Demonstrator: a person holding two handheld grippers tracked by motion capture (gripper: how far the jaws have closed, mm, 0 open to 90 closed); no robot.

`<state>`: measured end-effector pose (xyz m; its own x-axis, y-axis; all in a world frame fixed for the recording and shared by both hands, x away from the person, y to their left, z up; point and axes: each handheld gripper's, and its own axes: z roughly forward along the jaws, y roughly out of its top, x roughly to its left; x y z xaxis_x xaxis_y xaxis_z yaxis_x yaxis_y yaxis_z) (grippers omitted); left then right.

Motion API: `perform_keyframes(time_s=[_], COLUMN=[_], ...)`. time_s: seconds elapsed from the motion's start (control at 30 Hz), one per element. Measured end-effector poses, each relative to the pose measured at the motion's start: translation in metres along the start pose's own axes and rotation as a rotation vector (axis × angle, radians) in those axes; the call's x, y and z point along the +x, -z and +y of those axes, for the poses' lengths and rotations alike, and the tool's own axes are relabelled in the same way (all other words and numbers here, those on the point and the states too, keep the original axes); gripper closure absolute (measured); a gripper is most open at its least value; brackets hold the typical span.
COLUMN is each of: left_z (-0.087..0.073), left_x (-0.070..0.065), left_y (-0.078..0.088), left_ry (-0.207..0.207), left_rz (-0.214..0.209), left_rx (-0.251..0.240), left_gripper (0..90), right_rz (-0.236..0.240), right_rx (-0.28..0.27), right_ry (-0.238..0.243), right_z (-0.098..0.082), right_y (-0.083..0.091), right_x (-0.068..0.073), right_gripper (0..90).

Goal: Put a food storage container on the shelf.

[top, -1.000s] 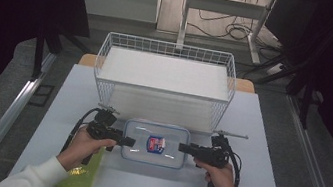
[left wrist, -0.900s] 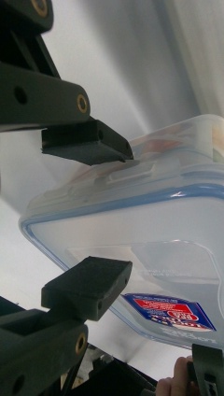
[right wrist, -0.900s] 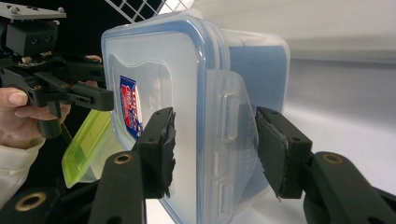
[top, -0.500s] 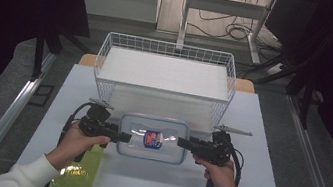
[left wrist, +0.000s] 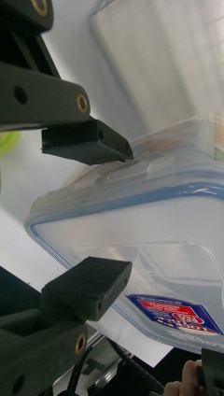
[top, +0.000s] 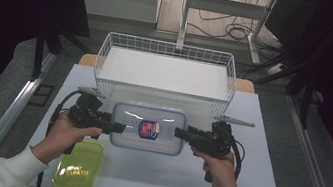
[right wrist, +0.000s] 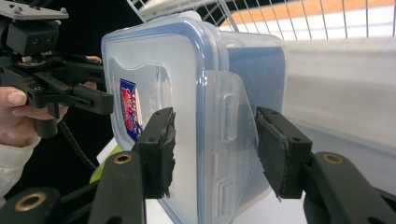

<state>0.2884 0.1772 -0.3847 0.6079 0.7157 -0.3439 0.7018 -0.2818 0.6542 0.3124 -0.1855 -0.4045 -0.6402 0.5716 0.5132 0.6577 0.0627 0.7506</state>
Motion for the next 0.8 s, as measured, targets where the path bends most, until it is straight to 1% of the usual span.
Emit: perform_keyframes(time_s=[0.17, 0.23, 0.3, 0.33, 0.37, 0.57, 0.73, 0.8], left_z=[0.019, 0.030, 0.037, 0.040, 0.046, 0.073, 0.092, 0.098], left_x=[-0.006, -0.010, -0.012, -0.012, -0.013, -0.012, -0.007, -0.005], left_y=[0.010, 0.015, 0.019, 0.021, 0.024, 0.036, 0.040, 0.040], left_ry=[-0.030, -0.038, -0.044, -0.046, -0.048, -0.072, -0.076, -0.077], left_rz=[0.005, 0.008, 0.010, 0.011, 0.012, 0.017, 0.019, 0.019], left_rx=[-0.026, -0.045, -0.054, -0.061, -0.071, -0.109, -0.135, -0.140], left_gripper=[42.0, 41.9, 41.9, 41.9, 41.9, 41.5, 41.5, 41.5], right_rz=[-0.005, -0.010, -0.013, -0.013, -0.014, -0.031, -0.036, -0.037], right_rx=[-0.025, -0.039, -0.051, -0.051, -0.054, -0.074, -0.083, -0.084], right_ry=[0.020, 0.033, 0.048, 0.048, 0.056, 0.098, 0.118, 0.121], right_z=[0.013, 0.022, 0.037, 0.037, 0.041, 0.074, 0.100, 0.107], right_y=[0.009, 0.015, 0.021, 0.021, 0.022, 0.030, 0.031, 0.031], right_x=[0.006, 0.009, 0.013, 0.013, 0.013, 0.023, 0.022, 0.022], right_gripper=[48.9, 48.9, 48.8, 48.8, 48.8, 48.8, 48.8, 48.8])
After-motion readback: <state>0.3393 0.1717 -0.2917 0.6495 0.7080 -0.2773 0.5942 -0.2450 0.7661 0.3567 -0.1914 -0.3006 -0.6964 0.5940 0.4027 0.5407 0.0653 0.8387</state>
